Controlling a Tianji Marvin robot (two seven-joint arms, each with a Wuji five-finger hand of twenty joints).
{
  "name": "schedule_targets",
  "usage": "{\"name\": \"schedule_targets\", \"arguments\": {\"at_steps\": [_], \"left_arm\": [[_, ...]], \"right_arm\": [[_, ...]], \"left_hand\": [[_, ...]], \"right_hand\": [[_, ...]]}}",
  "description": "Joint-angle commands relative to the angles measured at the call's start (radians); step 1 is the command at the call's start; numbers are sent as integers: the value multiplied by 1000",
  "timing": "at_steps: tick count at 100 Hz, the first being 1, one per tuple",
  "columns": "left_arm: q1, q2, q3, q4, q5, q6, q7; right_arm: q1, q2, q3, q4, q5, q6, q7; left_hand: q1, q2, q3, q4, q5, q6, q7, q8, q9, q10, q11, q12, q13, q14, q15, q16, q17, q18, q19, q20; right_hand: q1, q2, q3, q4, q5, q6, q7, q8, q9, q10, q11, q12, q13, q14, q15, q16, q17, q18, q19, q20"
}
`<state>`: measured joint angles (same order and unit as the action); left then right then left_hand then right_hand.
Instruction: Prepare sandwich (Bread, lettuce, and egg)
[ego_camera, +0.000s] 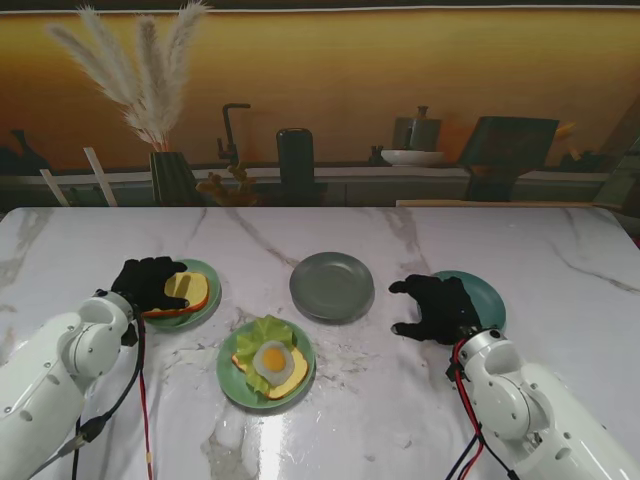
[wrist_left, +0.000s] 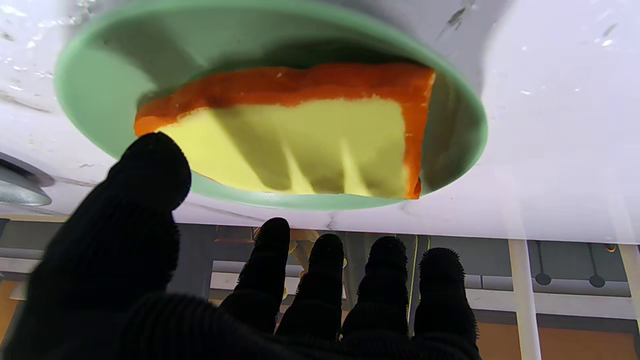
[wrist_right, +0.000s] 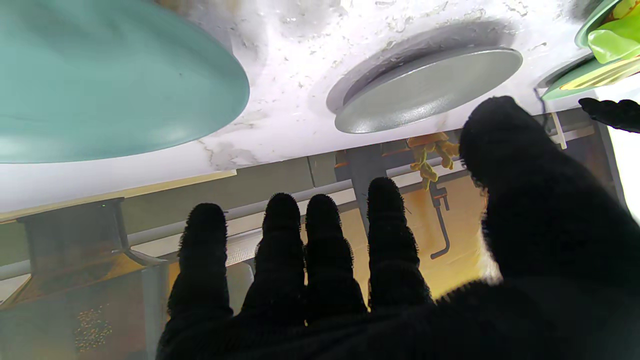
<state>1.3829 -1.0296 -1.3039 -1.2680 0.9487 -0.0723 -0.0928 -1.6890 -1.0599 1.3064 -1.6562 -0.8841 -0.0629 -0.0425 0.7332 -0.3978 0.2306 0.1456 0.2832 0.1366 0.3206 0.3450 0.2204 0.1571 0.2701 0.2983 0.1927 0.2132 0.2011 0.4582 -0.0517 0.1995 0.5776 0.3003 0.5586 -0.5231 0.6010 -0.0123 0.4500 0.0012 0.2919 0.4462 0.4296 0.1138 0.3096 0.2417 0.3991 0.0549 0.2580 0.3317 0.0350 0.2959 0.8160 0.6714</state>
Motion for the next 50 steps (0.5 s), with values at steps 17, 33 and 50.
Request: {"name": "schedule_targets", "arguments": {"at_steps": [17, 33, 50], "left_arm": [[-17, 4, 28, 27, 19, 28, -21], [-32, 7, 45, 48, 30, 32, -24], [-44, 9, 63, 68, 39, 30, -20]], "right_arm": [[-10, -15, 0, 5, -5, -7, -2], [-9, -15, 0, 7, -6, -8, 0], [-10, -14, 0, 6, -7, -8, 9]], "left_hand": [[-36, -31, 31, -61, -57, 22, -19, 2, -39, 9, -40, -2, -51, -9, 0, 7, -14, -2, -18, 2], [-48, -42, 40, -73, -71, 29, -66, -33, -66, 8, -130, -40, -88, -14, -27, -17, -11, -13, -93, -27], [-55, -59, 57, -78, -78, 34, -97, -69, -76, 15, -170, -43, -116, -18, -46, -39, -4, -33, -162, -54]], "right_hand": [[-22, 31, -28, -18, -6, -2, -18, -10, 4, 10, -2, 4, 12, -1, -5, 2, -22, 31, 3, -5], [-16, 33, -31, -17, -5, -2, -17, -9, 5, 9, 0, 7, 13, -1, -3, 4, -24, 31, 3, -2], [-11, 34, -35, -17, 2, -3, -13, -7, 10, 5, 6, 13, 16, -4, 0, 7, -27, 33, 2, 1]]}}
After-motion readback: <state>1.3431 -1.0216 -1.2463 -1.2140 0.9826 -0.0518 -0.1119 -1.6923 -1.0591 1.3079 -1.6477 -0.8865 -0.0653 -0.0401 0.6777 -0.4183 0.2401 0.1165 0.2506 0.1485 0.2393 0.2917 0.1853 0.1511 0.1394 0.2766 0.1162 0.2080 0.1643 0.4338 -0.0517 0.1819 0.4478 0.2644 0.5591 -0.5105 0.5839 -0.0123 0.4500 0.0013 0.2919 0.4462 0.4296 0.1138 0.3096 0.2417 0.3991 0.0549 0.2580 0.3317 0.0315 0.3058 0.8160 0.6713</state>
